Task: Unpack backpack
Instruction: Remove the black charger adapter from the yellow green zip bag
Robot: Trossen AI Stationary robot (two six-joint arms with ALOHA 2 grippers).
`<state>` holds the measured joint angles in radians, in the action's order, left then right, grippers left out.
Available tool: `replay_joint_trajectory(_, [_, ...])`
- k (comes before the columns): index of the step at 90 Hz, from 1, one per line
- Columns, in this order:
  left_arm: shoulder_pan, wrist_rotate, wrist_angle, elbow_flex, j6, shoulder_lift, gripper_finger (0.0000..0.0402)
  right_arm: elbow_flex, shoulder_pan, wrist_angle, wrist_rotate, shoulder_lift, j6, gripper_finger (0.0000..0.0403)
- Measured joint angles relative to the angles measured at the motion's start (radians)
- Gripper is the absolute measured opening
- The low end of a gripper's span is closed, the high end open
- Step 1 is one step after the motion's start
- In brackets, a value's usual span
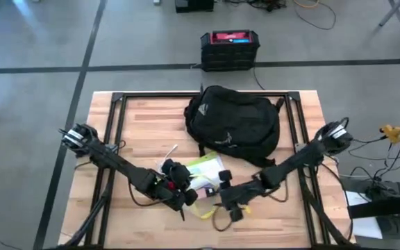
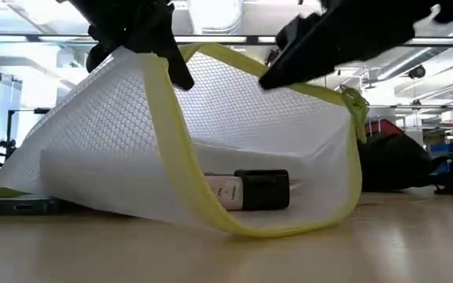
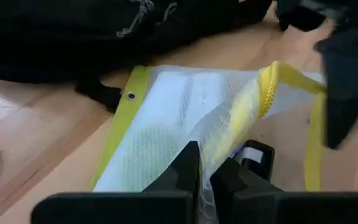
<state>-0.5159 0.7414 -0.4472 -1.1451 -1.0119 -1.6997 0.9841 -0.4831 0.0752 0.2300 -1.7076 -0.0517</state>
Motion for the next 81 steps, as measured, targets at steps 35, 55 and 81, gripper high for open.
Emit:
replay_joint_trajectory(35, [0.008, 0.008, 0.046, 0.002, -0.004, -0.07, 0.0, 0.19, 0.119, -0.326, -0.146, -0.147, 0.053, 0.0231])
replay_joint_trajectory(55, [0.008, -0.023, 0.045, 0.002, -0.018, -0.116, 0.0, 0.189, 0.167, -0.322, -0.186, -0.211, 0.067, 0.0239])
replay_joint_trajectory(81, [0.008, -0.027, 0.04, 0.002, -0.019, -0.116, 0.0, 0.189, 0.171, -0.303, -0.183, -0.254, 0.048, 0.0194])
